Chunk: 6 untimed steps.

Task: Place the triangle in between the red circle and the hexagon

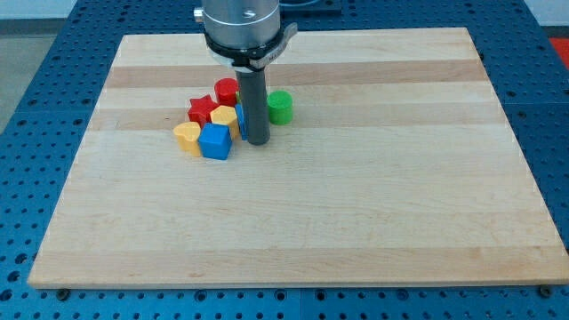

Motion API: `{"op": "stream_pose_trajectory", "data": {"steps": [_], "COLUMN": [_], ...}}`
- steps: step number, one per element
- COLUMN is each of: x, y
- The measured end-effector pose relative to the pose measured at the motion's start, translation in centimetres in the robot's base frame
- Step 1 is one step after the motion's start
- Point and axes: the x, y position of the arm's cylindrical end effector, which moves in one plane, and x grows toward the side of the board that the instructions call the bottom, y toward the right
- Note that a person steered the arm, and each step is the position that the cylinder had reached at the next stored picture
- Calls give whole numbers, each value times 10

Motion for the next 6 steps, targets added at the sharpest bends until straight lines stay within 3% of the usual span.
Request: {"op": "stream_pose_trajectory", "data": {"steps": [2,6], "x": [0,-47], "y": [13,-7]}}
